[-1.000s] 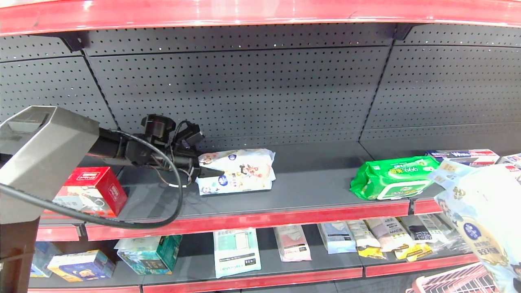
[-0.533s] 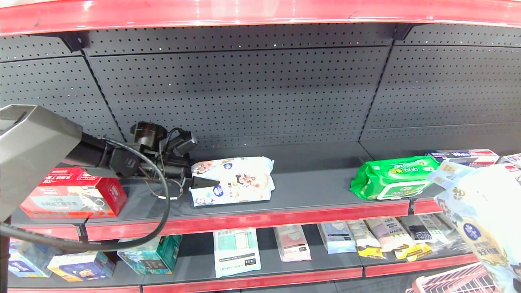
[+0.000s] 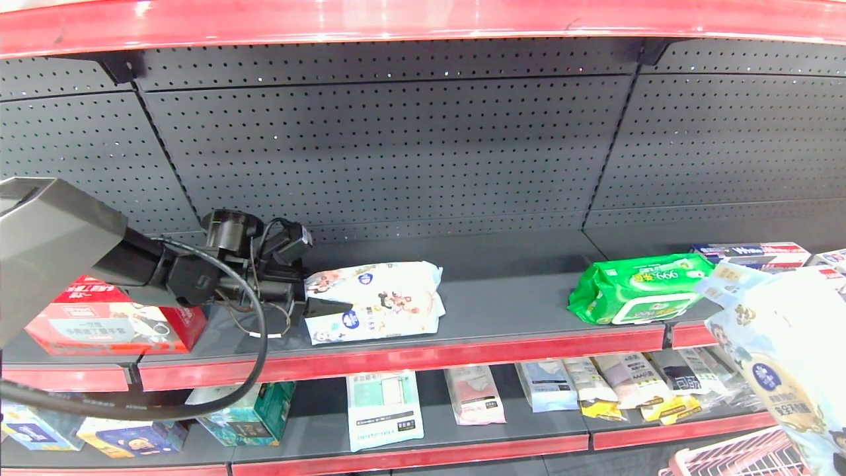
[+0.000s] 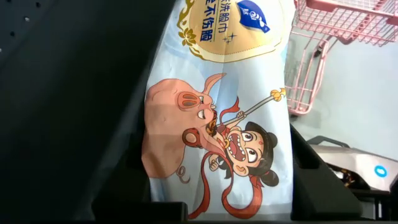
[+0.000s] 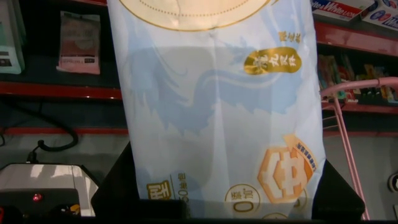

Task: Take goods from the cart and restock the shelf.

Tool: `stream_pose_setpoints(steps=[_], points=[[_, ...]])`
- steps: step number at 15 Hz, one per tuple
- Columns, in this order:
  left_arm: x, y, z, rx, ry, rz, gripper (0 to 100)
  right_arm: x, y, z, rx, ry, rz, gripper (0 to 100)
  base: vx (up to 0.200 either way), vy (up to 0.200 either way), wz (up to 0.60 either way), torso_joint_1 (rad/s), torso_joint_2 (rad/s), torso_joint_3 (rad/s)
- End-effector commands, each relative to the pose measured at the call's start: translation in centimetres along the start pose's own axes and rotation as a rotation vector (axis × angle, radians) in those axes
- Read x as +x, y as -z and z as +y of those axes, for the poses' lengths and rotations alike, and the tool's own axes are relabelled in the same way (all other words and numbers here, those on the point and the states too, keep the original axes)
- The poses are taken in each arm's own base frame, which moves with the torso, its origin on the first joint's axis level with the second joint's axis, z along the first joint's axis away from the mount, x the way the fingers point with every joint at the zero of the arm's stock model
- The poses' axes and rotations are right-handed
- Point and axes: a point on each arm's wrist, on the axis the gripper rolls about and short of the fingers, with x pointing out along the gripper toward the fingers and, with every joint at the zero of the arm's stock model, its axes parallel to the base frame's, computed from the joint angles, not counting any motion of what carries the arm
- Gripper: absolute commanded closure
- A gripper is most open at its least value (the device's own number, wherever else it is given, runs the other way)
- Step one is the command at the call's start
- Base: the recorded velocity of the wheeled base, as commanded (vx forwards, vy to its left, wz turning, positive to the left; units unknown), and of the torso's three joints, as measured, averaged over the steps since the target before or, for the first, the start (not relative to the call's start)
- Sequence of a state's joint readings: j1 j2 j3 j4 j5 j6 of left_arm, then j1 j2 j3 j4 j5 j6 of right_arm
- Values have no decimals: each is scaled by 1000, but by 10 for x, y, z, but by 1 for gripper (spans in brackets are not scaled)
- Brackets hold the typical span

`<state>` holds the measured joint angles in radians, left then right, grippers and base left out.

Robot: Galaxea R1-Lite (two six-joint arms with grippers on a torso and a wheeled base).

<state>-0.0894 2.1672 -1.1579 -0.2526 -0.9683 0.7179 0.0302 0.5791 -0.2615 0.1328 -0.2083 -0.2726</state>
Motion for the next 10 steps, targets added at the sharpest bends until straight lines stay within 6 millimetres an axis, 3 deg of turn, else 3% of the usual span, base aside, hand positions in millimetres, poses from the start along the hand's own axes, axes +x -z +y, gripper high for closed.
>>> stream_pose_setpoints(steps=[1, 10], points=[[-3, 3, -3, -7, 1, 4, 100, 0, 0, 0, -1, -1, 3, 100, 0, 0, 0, 0, 0, 0], [-2, 15, -11, 27, 8, 40, 100, 0, 1, 0, -1, -2, 1, 100, 0, 0, 0, 0, 0, 0]])
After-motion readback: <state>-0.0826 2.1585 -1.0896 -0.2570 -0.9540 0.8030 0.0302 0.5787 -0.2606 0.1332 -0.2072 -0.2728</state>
